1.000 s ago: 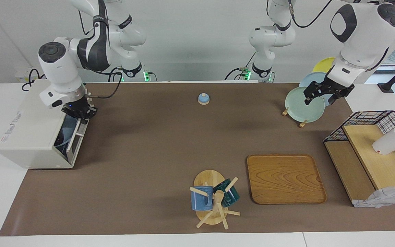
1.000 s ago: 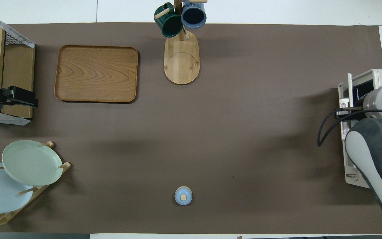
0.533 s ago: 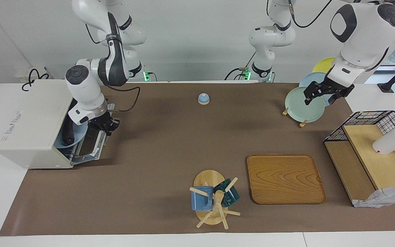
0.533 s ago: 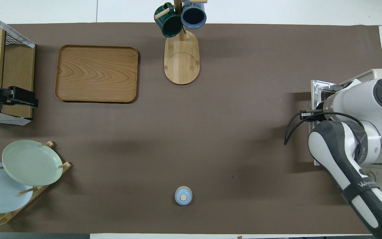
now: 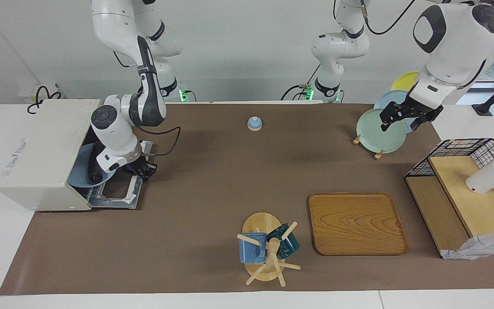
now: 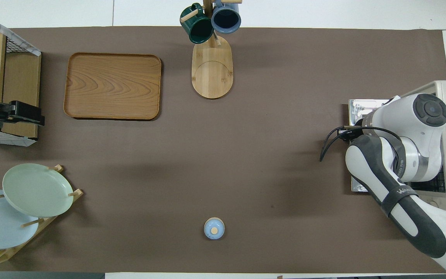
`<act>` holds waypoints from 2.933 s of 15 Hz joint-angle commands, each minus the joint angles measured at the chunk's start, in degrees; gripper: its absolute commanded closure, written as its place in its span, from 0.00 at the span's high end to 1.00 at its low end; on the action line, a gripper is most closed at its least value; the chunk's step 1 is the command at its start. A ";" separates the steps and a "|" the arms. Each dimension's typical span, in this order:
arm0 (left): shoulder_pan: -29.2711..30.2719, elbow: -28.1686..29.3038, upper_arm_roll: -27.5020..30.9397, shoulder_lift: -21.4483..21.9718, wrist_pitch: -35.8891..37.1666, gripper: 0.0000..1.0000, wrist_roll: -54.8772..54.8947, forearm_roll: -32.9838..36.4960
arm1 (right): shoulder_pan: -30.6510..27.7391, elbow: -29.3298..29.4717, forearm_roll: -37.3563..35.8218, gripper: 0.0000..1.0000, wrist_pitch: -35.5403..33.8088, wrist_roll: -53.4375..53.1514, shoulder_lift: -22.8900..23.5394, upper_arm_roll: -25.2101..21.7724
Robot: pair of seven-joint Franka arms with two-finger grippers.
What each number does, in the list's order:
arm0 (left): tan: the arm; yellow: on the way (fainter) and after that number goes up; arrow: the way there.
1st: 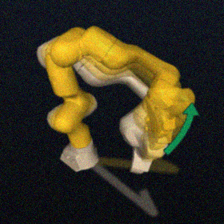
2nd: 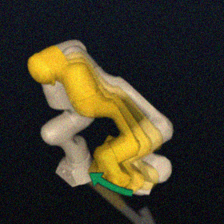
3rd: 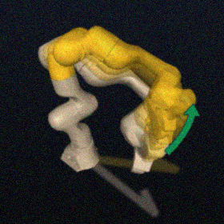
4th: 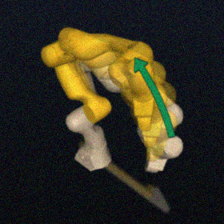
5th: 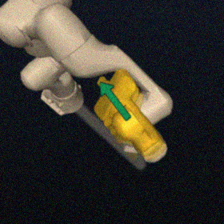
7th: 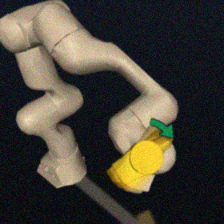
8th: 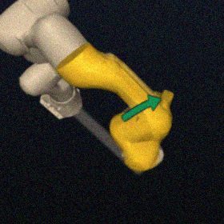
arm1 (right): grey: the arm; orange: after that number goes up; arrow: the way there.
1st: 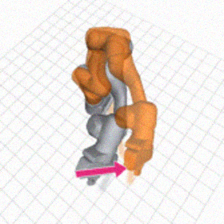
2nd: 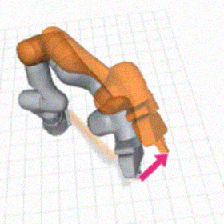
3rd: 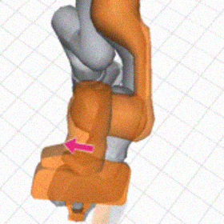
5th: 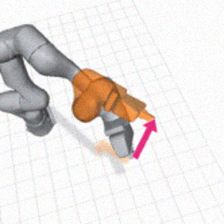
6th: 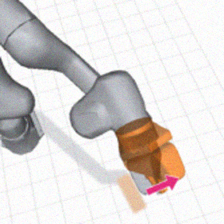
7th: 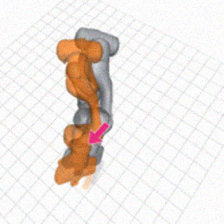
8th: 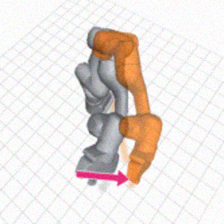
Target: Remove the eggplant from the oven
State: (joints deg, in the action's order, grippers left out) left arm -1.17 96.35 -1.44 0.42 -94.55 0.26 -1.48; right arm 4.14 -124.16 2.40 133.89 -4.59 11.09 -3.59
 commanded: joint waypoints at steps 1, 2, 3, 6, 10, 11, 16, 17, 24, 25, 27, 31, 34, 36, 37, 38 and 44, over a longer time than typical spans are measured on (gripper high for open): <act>0.29 0.60 -0.05 0.90 0.24 1.00 0.44 0.95 | 0.43 1.12 0.50 0.00 -1.43 -1.82 -0.19 -0.28; 0.29 0.60 -0.05 0.90 0.24 1.00 0.44 0.95 | 0.96 1.64 1.03 0.00 -2.66 -1.91 -0.36 0.51; 0.29 0.60 -0.05 0.90 0.24 1.00 0.44 0.95 | 1.48 2.86 1.21 0.00 -4.06 -2.52 -0.62 0.60; 0.38 0.60 -0.05 0.98 0.15 1.00 0.44 0.95 | 1.84 8.22 0.95 0.11 -12.93 -3.05 -2.46 0.43; 0.38 0.68 -0.05 1.07 -0.02 1.00 0.44 0.86 | 1.05 12.37 -5.79 0.36 -21.29 -2.97 -5.54 -0.01; 0.38 0.68 -0.05 1.07 -0.20 1.00 0.44 0.86 | 0.96 12.02 -8.43 0.38 -22.00 -3.05 -5.90 -0.10; 0.29 0.68 -0.05 1.16 -0.55 1.00 0.44 0.86 | -4.22 4.74 -9.34 0.38 -15.61 3.01 -8.18 -0.01; 0.29 0.68 -0.05 1.16 -0.73 1.00 0.53 0.86 | -4.75 3.85 -9.34 0.38 -15.33 3.79 -8.53 -0.01; 0.38 0.42 0.03 1.07 -0.82 1.00 0.35 0.86 | -6.50 -0.72 -9.34 0.38 -10.34 9.59 -9.85 -0.01; 0.38 0.51 0.03 1.07 -0.82 1.00 0.35 0.86 | -6.94 -1.42 -9.34 0.37 -9.45 10.30 -10.12 -0.01; 0.38 0.51 0.03 1.07 -1.17 1.00 0.44 0.86 | -6.95 -1.52 -9.34 0.27 -9.44 10.39 -10.12 -0.02; 0.46 0.60 0.12 1.07 -1.25 1.00 0.35 0.86 | -6.95 -1.78 -9.34 0.08 -9.18 10.57 -10.21 -0.01; 0.38 0.51 0.12 1.07 -1.25 1.00 0.44 0.86 | -6.43 -2.22 -9.43 0.00 -8.73 11.09 -10.21 -0.01; 0.46 0.86 0.12 1.16 -1.87 1.00 0.44 0.86 | -4.85 -0.04 -10.30 0.00 -10.40 11.10 -9.86 0.51; 0.46 0.77 0.12 1.16 -1.87 1.00 0.35 0.86 | -2.32 1.63 -10.57 0.00 -12.76 10.40 -9.51 0.51; 0.46 0.69 0.12 1.07 -2.13 1.00 0.35 0.86 | 0.41 3.82 -10.74 0.00 -15.04 9.44 -9.07 0.43; 0.46 0.86 0.12 1.07 -3.63 1.00 0.35 0.77 | 16.06 13.76 -16.55 0.00 -25.25 -5.23 -6.61 0.69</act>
State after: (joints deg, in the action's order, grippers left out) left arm -1.10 96.33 -1.21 0.66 -97.13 0.26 -1.47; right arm 16.77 -113.75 -12.56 110.90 -6.27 2.56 -2.90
